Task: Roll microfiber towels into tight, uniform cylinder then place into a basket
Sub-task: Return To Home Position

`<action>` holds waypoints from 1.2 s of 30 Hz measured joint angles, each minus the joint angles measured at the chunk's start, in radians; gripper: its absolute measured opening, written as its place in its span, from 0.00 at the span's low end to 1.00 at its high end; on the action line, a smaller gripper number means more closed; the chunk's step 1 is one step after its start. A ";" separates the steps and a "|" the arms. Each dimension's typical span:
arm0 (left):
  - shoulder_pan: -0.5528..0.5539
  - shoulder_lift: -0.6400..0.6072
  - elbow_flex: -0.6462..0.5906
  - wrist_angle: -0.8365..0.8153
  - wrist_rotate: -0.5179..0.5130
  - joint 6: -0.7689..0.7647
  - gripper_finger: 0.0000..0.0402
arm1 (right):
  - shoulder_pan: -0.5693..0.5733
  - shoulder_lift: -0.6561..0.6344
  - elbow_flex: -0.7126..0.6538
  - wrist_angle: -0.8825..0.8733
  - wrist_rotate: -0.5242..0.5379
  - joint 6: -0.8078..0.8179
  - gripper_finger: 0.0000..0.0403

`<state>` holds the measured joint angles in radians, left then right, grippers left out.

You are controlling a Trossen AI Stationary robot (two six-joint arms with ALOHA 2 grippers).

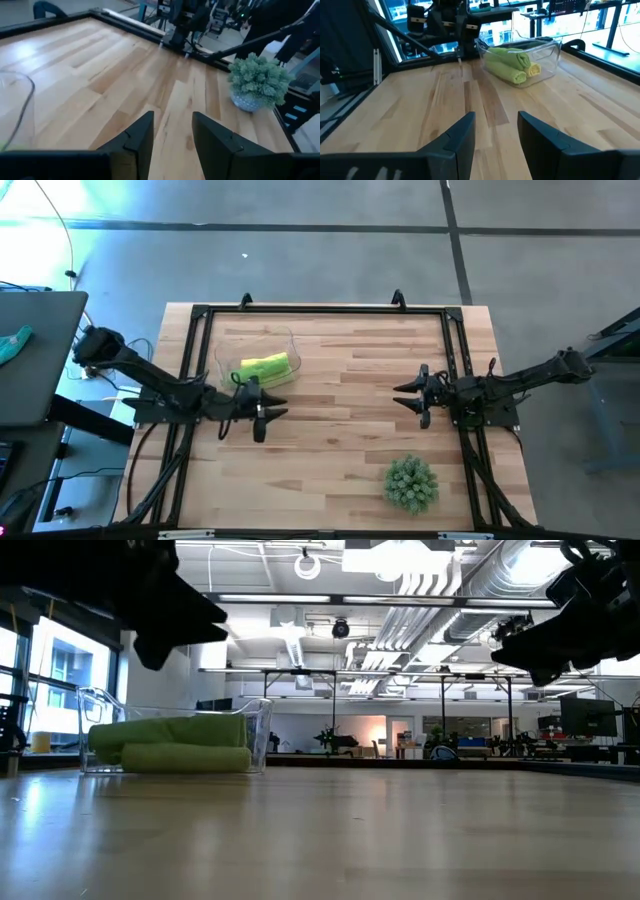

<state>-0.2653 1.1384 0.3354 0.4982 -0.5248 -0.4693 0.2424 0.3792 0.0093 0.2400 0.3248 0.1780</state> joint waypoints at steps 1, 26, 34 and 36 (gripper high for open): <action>0.020 0.001 -0.014 0.034 0.019 0.020 0.30 | 0.000 0.000 0.000 -0.004 0.000 -0.003 0.35; 0.260 -0.262 -0.325 0.318 -0.141 0.214 0.30 | 0.000 0.000 0.000 -0.050 0.000 -0.003 0.35; 0.259 -0.266 -0.325 0.312 -0.142 0.212 0.30 | 0.000 0.000 -0.001 -0.074 0.000 -0.003 0.35; 0.259 -0.266 -0.325 0.314 -0.142 0.212 0.30 | 0.000 0.000 -0.001 -0.078 0.000 -0.003 0.35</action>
<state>-0.0059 0.8722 0.0105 0.8119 -0.6666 -0.2577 0.2424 0.3790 0.0086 0.1616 0.3252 0.1749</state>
